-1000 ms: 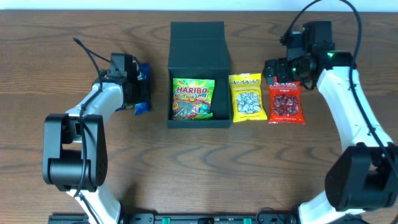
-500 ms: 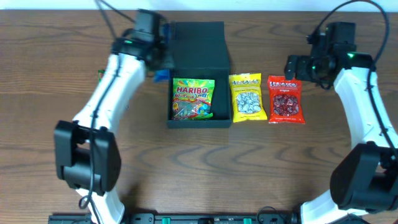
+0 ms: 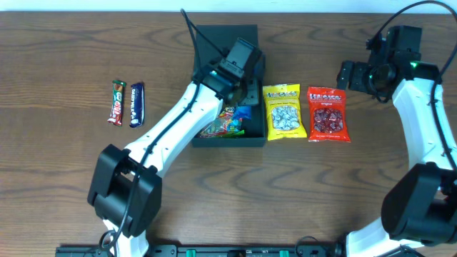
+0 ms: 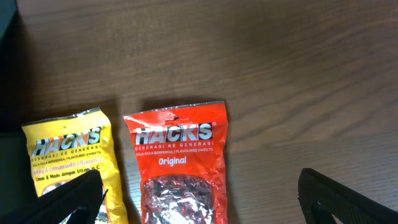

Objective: Pack container

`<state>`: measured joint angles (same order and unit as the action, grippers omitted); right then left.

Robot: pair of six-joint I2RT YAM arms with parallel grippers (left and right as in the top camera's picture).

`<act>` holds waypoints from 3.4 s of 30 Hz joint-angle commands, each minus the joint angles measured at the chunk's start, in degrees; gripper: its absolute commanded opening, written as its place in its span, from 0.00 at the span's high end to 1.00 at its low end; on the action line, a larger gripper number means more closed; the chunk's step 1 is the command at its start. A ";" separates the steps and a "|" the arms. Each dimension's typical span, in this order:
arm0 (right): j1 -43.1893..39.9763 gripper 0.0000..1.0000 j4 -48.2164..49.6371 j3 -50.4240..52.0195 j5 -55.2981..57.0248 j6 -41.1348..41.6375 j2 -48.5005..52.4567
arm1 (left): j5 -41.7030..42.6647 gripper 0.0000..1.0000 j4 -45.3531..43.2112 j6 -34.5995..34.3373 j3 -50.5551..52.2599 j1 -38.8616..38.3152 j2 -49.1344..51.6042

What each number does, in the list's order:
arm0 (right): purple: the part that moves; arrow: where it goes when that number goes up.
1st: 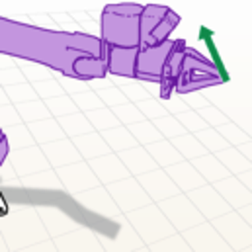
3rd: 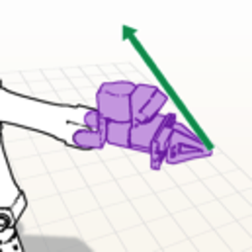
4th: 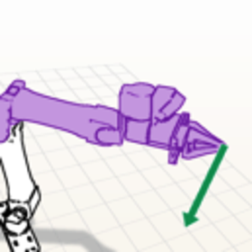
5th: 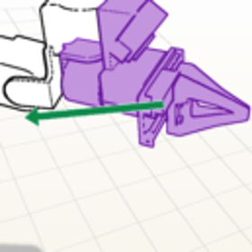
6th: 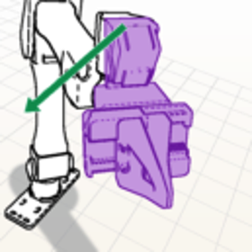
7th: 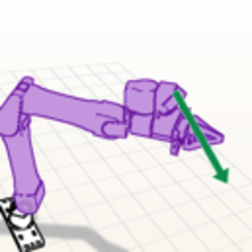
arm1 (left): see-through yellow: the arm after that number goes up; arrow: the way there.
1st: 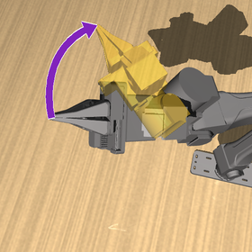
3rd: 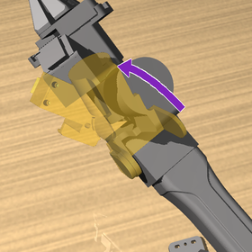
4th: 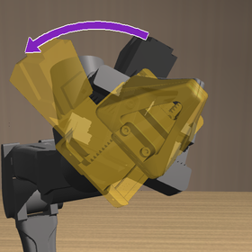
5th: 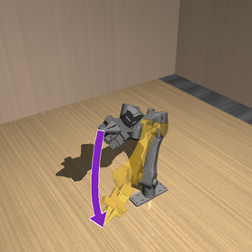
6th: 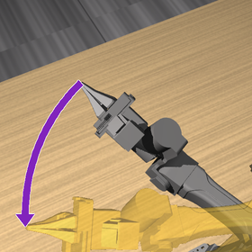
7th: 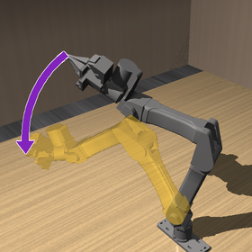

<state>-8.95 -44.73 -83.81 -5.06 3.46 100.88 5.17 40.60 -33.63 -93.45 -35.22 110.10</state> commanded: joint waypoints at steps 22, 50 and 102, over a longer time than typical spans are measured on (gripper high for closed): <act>-0.50 0.01 -1.81 0.37 -1.62 0.81 0.76 | -5.57 0.36 2.49 -10.21 -0.39 -4.94 5.84; 0.39 0.07 3.28 12.11 -2.64 -2.73 6.75 | -8.74 0.05 3.74 14.58 -0.48 7.23 -17.99; 42.40 0.99 8.94 -1.31 0.42 42.80 5.31 | -6.67 0.05 12.66 15.19 -0.46 33.07 -17.97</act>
<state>32.51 -36.93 -86.13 -8.93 41.60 105.91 -2.90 52.77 -18.15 -93.47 -2.35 92.01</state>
